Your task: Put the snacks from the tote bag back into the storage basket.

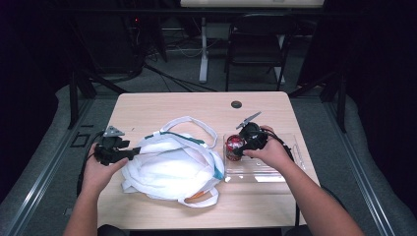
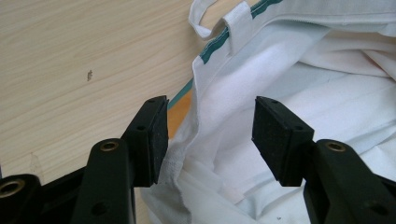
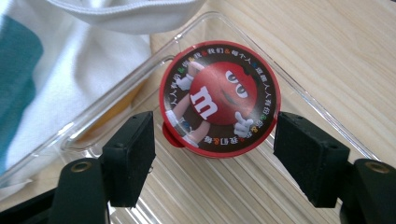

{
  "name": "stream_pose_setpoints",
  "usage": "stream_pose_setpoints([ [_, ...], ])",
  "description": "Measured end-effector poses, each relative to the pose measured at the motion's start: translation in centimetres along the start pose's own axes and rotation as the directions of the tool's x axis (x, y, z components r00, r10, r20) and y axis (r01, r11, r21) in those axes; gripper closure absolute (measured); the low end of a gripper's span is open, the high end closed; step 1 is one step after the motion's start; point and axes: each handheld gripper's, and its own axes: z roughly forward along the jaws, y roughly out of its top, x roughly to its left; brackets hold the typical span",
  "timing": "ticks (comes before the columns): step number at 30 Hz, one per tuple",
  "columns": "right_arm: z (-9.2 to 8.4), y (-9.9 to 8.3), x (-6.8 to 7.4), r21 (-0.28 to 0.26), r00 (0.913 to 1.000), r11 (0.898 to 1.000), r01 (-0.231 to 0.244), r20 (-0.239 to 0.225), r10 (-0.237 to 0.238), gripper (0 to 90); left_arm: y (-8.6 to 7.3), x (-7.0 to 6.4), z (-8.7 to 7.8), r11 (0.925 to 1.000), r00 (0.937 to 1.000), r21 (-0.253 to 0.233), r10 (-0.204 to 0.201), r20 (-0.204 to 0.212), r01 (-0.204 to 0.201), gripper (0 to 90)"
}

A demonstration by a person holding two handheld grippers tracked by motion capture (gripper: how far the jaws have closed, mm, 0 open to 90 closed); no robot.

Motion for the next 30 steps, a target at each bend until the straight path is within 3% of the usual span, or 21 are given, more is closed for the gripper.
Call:
stream_pose_setpoints([
  [16, -1.9, 0.6, 1.1, -0.006, 0.9998, 1.000, 0.014, 0.013, -0.014, 33.9, 0.0, 0.1, -0.1, 1.0000, 1.0000, -0.009, -0.003, -0.004, 0.003, 46.0],
  [30, -3.5, 0.5, 2.2, -0.021, 0.9996, 0.999, 0.027, 0.003, -0.027, 44.0, 0.0, 0.2, -0.3, 1.0000, 1.0000, -0.009, -0.003, -0.003, 0.003, 46.0],
])
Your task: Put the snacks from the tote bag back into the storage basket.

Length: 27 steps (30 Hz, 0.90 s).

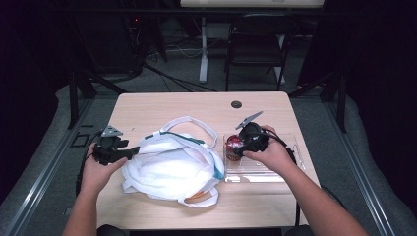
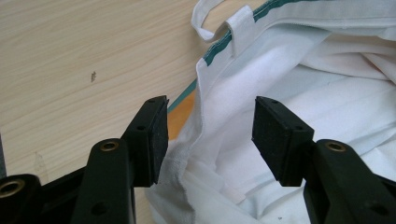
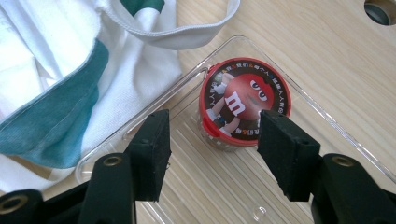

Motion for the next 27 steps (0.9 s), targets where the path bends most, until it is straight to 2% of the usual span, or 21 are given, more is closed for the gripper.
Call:
stream_pose_setpoints([
  [4, -0.7, -0.3, 0.8, -0.010, 0.9998, 1.000, 0.018, 0.003, -0.018, 47.8, 0.0, 0.0, 0.0, 1.0000, 1.0000, -0.003, -0.005, -0.002, 0.005, 46.0],
  [14, -2.4, -1.3, 2.4, -0.078, 0.9993, 0.996, 0.036, -0.004, -0.036, 57.5, 0.0, -0.1, 0.0, 0.9999, 0.9999, -0.012, -0.006, -0.008, 0.006, 46.0],
  [19, -3.0, -2.0, 2.8, -0.106, 0.9997, 0.994, 0.024, -0.009, -0.025, 62.1, 0.0, -0.1, 0.0, 0.9999, 0.9999, -0.013, -0.007, -0.008, 0.007, 46.1],
  [21, -3.2, -2.4, 3.0, -0.112, 0.9999, 0.994, 0.012, -0.010, -0.013, 66.8, 0.0, 0.0, 0.0, 1.0000, 1.0000, -0.006, -0.001, -0.005, 0.001, 46.0],
  [27, -3.3, -3.4, 3.8, -0.119, 0.9997, 0.993, 0.014, -0.018, -0.016, 75.0, 0.0, -0.1, 0.0, 1.0000, 1.0000, -0.005, -0.005, -0.004, 0.005, 46.0],
])
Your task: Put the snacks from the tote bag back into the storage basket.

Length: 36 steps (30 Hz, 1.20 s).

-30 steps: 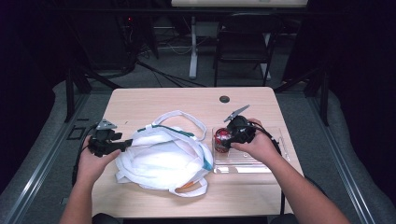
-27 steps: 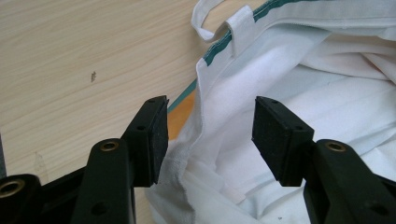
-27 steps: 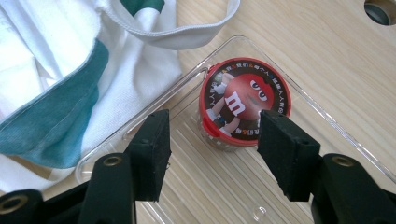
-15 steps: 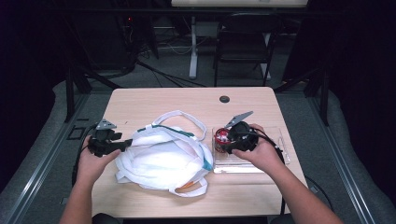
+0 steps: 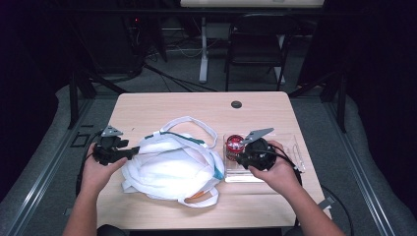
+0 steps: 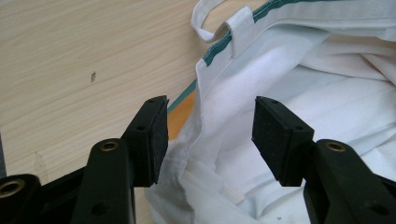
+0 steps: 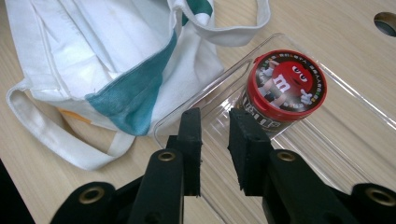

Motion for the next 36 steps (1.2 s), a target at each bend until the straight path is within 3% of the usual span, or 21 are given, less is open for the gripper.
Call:
stream_pose_setpoints([
  [11, -0.3, -1.8, 1.9, -0.048, 1.0000, 0.999, -0.004, -0.003, 0.004, 81.8, 0.0, 0.0, 0.0, 1.0000, 1.0000, 0.005, 0.003, 0.003, -0.003, 46.0],
  [17, 0.4, -3.1, 2.9, -0.067, 0.9999, 0.998, -0.006, -0.013, 0.005, 83.7, 0.0, -0.1, 0.1, 1.0000, 1.0000, 0.006, 0.005, 0.000, -0.005, 46.0],
  [26, 1.8, -5.1, 3.4, -0.108, 0.9976, 0.993, -0.055, -0.048, 0.050, 84.8, 0.0, -0.2, 0.3, 0.9999, 1.0000, 0.011, 0.002, 0.004, -0.002, 46.1],
  [36, 2.5, -5.9, 4.6, -0.100, 0.9961, 0.994, -0.040, -0.082, 0.032, 85.7, -0.1, -0.1, 0.3, 0.9999, 1.0000, 0.010, 0.007, 0.000, -0.007, 46.1],
])
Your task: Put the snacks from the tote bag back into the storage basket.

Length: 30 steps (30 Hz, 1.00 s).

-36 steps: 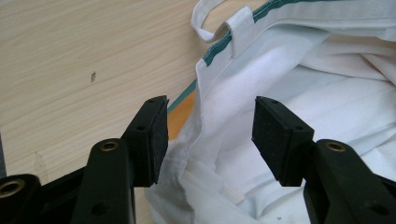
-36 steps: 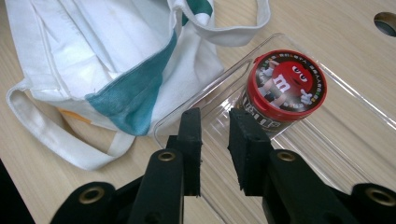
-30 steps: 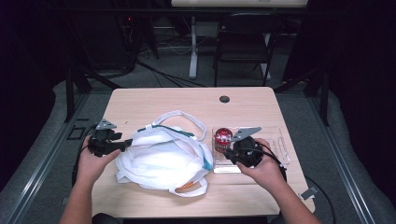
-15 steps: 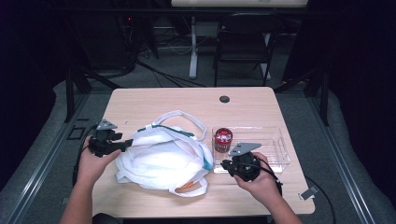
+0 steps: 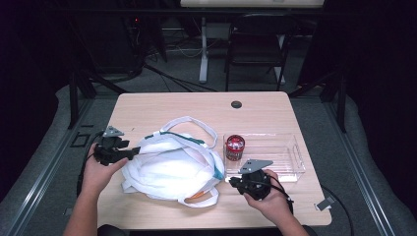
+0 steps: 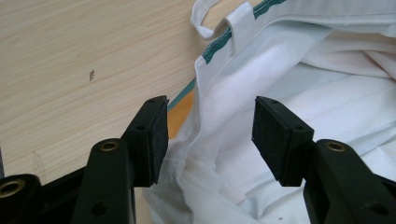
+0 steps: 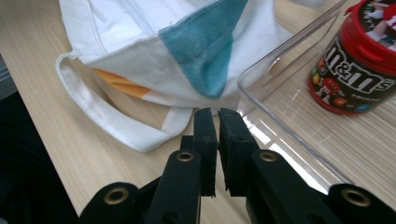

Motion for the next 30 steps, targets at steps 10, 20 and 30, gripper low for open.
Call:
stream_pose_setpoints([
  [10, 0.4, -1.0, 0.3, -0.009, 0.9999, 1.000, -0.001, -0.015, 0.000, 85.0, 0.0, -0.1, 0.0, 1.0000, 1.0000, -0.004, 0.003, -0.007, -0.003, 46.2],
  [20, 1.1, -1.5, -0.1, 0.019, 0.9996, 1.000, -0.019, -0.022, 0.020, 84.2, 0.0, -0.2, 0.2, 0.9999, 0.9999, -0.009, 0.004, -0.015, -0.004, 46.2],
  [30, 1.5, -1.6, 0.0, 0.029, 0.9997, 1.000, -0.010, -0.021, 0.011, 83.5, 0.0, -0.1, 0.1, 1.0000, 0.9999, -0.002, 0.005, -0.010, -0.005, 46.2],
])
